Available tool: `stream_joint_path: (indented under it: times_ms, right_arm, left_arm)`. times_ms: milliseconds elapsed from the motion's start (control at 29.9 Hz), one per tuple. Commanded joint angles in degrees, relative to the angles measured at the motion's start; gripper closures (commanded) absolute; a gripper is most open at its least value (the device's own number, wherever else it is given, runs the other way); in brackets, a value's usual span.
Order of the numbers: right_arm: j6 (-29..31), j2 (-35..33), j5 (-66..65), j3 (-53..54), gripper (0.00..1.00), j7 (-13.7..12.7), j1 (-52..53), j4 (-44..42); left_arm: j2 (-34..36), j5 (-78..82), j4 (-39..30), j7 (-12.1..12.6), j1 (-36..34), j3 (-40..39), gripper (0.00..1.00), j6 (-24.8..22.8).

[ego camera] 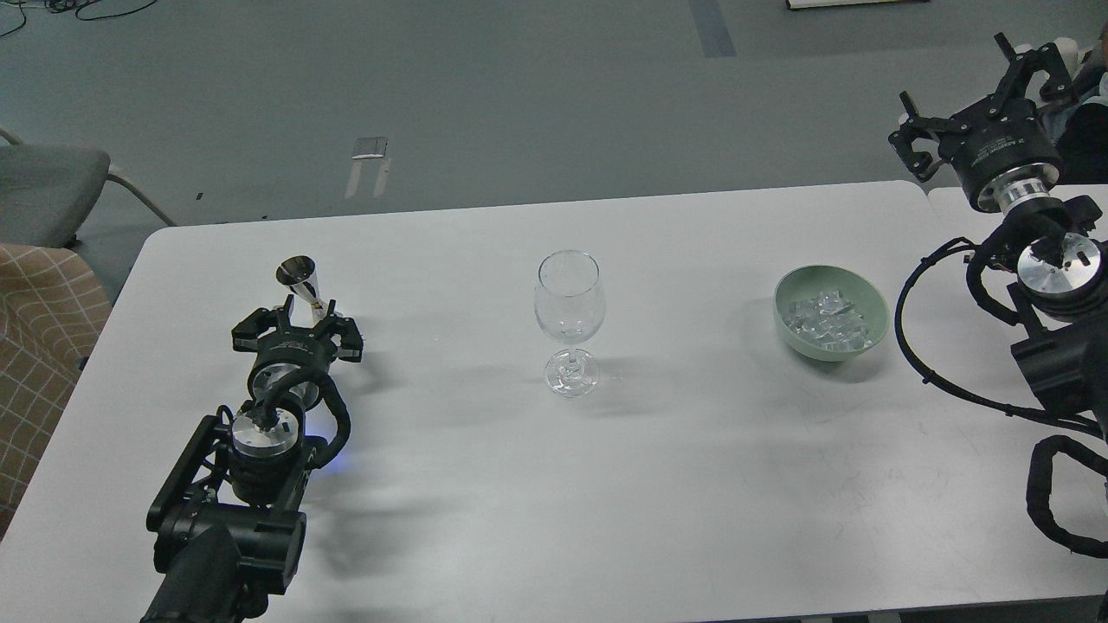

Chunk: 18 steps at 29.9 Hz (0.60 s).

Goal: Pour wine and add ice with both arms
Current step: 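Close the left gripper around the silver jigger, then lift the silver jigger upright with the left gripper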

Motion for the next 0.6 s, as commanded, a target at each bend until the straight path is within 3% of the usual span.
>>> stream_joint_path:
  times_ms: [0,568]
  right_arm:
    - [0.0,0.1,-0.1,0.0,0.00,-0.1,0.0,0.0]
    - [0.0,0.0,-0.1,0.0,0.00,-0.1,-0.3,0.0]
  left_arm:
    - [0.9,-1.4,2.1,0.0,-1.3,0.1,0.49,-1.1]
    - [1.9,-2.0,3.9,0.1,-2.5,0.1,0.49,-1.9]
